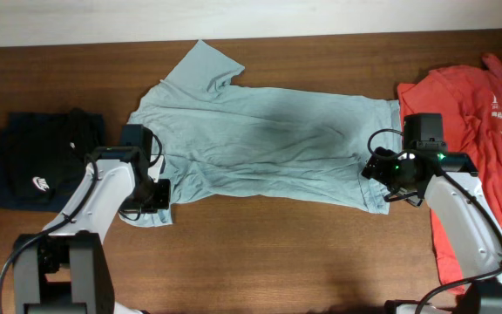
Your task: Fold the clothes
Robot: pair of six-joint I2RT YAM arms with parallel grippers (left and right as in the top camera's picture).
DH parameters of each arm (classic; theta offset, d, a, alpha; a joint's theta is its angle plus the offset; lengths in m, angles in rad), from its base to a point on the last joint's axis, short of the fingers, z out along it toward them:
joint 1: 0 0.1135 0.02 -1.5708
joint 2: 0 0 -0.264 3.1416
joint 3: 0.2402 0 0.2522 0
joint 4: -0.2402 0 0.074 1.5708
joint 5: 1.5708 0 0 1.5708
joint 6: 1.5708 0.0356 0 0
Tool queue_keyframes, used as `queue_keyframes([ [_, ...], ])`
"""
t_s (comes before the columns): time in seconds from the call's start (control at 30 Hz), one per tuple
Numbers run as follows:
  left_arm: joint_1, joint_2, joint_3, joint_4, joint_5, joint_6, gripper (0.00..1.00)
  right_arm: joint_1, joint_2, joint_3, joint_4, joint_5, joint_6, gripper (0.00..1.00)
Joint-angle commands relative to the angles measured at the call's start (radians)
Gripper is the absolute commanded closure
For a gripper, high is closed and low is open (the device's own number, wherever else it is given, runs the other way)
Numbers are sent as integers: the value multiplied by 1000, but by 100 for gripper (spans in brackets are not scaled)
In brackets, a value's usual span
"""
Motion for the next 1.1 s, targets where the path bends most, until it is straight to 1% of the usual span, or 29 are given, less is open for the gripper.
queue_keyframes([
  [0.0, -3, -3, 47, -8, -11, 1, 99, -6, 3, 14, -2, 27, -10, 14],
  [0.03, -3, -2, 46, -12, -11, 1, 96, -6, 3, 14, -2, 27, -10, 14],
  [0.1, -3, -2, 45, -23, -10, 1, 51, -6, 3, 14, -2, 27, -10, 14],
  [0.13, -3, -2, 45, -27, -9, 0, 46, -6, 3, 14, -2, 27, -10, 14],
  [0.23, -3, 0, 43, -26, 5, 0, 45, -6, 3, 14, -2, 27, -10, 14],
  [0.37, -3, 10, 21, -8, 5, 0, 48, -6, 3, 14, -2, 27, -10, 14],
  [0.4, -3, 12, 8, 2, 4, 0, 53, -6, 3, 14, -2, 27, -10, 14],
  [0.53, -3, 15, -37, 33, 4, 1, 61, -6, 3, 14, -5, 27, -10, 14],
  [0.67, -3, 15, -73, 55, 5, 1, 62, -6, 3, 14, -6, 27, -10, 14],
  [0.7, -3, 15, -80, 61, 5, 1, 64, -6, 3, 14, -6, 27, -10, 14],
  [0.77, -3, 15, -84, 59, 5, 1, 79, -6, 3, 14, -6, 27, -10, 14],
  [0.8, -3, 14, -84, 52, 6, 0, 91, -6, 3, 14, -6, 27, -10, 14],
  [0.83, -3, 13, -81, 43, 13, 1, 99, -6, 3, 14, -6, 27, -10, 14],
  [0.93, -3, 13, -37, -7, 16, 0, 100, -6, 3, 14, -9, 27, -10, 14],
  [1.07, -3, 13, 113, -122, -10, 2, 100, -6, 3, 14, -9, 27, -10, 14],
])
